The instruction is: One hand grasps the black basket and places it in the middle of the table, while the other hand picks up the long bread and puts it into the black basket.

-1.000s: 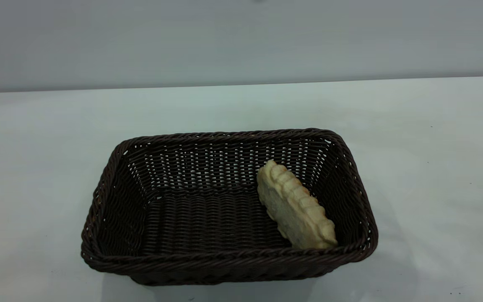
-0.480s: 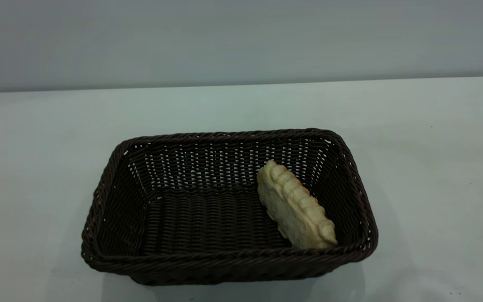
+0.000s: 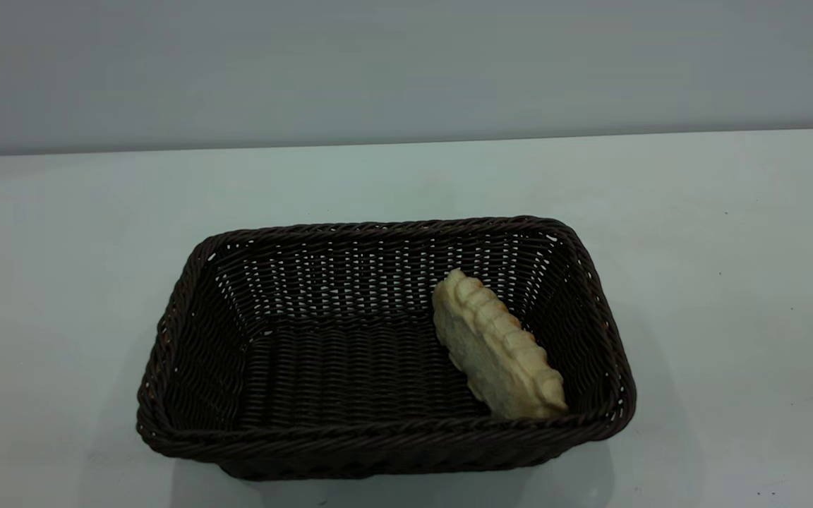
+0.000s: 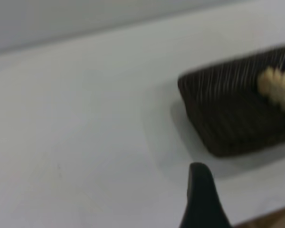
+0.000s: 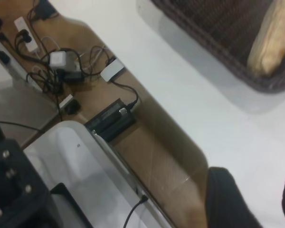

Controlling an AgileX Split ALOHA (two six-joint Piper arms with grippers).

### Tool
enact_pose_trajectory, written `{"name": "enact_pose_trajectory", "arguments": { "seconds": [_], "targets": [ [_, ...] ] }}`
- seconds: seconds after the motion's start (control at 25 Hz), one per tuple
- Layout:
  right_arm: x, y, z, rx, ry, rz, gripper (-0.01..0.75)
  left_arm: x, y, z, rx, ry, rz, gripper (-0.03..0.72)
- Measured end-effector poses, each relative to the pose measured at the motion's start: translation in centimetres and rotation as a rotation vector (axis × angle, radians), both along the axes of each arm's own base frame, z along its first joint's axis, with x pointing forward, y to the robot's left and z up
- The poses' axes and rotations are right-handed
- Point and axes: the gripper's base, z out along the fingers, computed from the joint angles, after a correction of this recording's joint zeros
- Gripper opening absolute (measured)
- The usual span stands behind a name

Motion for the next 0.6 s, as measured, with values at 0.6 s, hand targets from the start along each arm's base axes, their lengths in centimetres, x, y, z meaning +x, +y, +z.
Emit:
{"name": "enact_pose_trajectory", "arguments": {
  "seconds": [0.6],
  "targets": [
    [-5.4, -4.1, -2.4, -0.005, -0.123, -0.076, 0.280, 0.0, 0.0, -6.4, -0.007, 0.044, 0.009, 0.531]
  ]
}}
